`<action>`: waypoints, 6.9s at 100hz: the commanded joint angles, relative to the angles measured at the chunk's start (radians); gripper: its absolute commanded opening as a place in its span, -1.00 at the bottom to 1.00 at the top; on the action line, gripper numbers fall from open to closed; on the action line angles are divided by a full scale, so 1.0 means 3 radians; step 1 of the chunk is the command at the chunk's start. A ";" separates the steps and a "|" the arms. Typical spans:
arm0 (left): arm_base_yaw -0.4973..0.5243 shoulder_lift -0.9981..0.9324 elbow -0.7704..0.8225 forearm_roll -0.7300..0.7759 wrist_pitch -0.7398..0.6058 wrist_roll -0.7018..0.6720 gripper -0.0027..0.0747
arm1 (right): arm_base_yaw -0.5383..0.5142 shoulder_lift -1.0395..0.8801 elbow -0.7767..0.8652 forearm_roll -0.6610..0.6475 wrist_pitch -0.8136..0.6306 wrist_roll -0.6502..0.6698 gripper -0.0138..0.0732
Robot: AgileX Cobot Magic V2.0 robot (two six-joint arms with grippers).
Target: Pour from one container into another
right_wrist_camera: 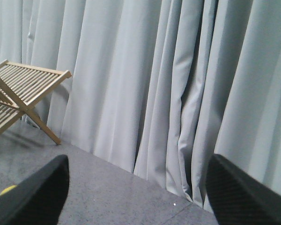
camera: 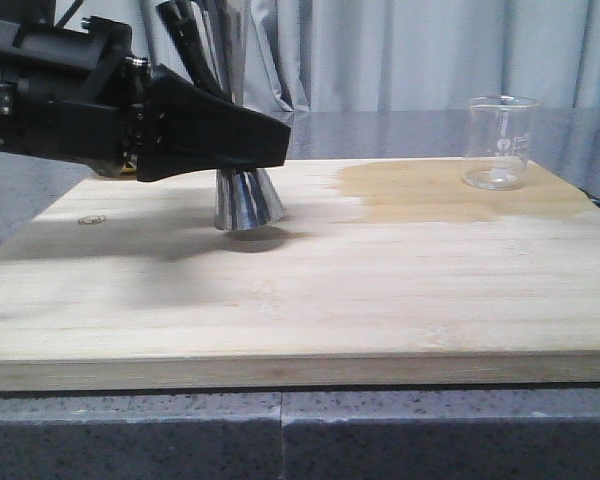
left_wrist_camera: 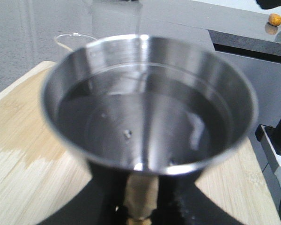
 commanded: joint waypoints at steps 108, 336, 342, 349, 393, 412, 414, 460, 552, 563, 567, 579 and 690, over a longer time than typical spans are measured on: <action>0.0177 -0.0167 -0.0661 0.0579 -0.0342 -0.0664 -0.93 | -0.0019 -0.0160 -0.0064 0.0013 -0.0143 0.0175 0.57; 0.0177 -0.0060 -0.0661 0.0677 0.0430 -0.0726 -0.93 | -0.0019 -0.0160 -0.0064 -0.0016 -0.0143 0.0235 0.57; 0.0177 -0.0060 -0.0661 0.0677 0.0430 -0.0726 -0.93 | -0.0019 -0.0160 -0.0064 -0.0016 -0.0143 0.0235 0.57; 0.0177 -0.0060 -0.0661 0.0677 0.0430 -0.0726 -0.93 | -0.0019 -0.0160 -0.0064 -0.0016 -0.0143 0.0235 0.57; 0.0177 -0.0053 -0.0661 0.0677 0.0430 -0.0726 -0.93 | -0.0019 -0.0160 -0.0064 -0.0016 -0.0143 0.0235 0.57; 0.0177 -0.0019 -0.0661 0.0677 0.0419 -0.0726 -0.93 | -0.0019 -0.0160 -0.0064 -0.0016 -0.0143 0.0235 0.57; 0.0177 -0.0019 -0.0661 0.0677 0.0419 -0.0726 -0.93 | -0.0019 -0.0160 -0.0064 -0.0016 -0.0143 0.0235 0.57; 0.0177 -0.0019 -0.0661 0.0677 0.0417 -0.0726 -0.93 | -0.0019 -0.0160 -0.0064 -0.0016 -0.0143 0.0235 0.57; 0.0177 -0.0019 -0.0661 0.0677 0.0393 -0.0647 -0.93 | -0.0019 -0.0160 -0.0064 -0.0016 -0.0143 0.0235 0.57; 0.0177 -0.0019 -0.0661 0.0677 0.0393 -0.0647 -0.93 | -0.0019 -0.0160 -0.0064 -0.0016 -0.0143 0.0235 0.57; 0.0177 -0.0019 -0.0661 0.0677 0.0393 -0.0647 -0.93 | -0.0019 -0.0160 -0.0064 -0.0016 -0.0143 0.0235 0.57; 0.0177 -0.0019 -0.0661 0.0677 0.0393 -0.0641 -0.93 | -0.0019 -0.0160 -0.0064 -0.0016 -0.0143 0.0235 0.57; 0.0177 0.0077 -0.0661 0.0677 0.0401 -0.0637 -0.93 | -0.0019 -0.0160 -0.0064 -0.0016 -0.0143 0.0241 0.57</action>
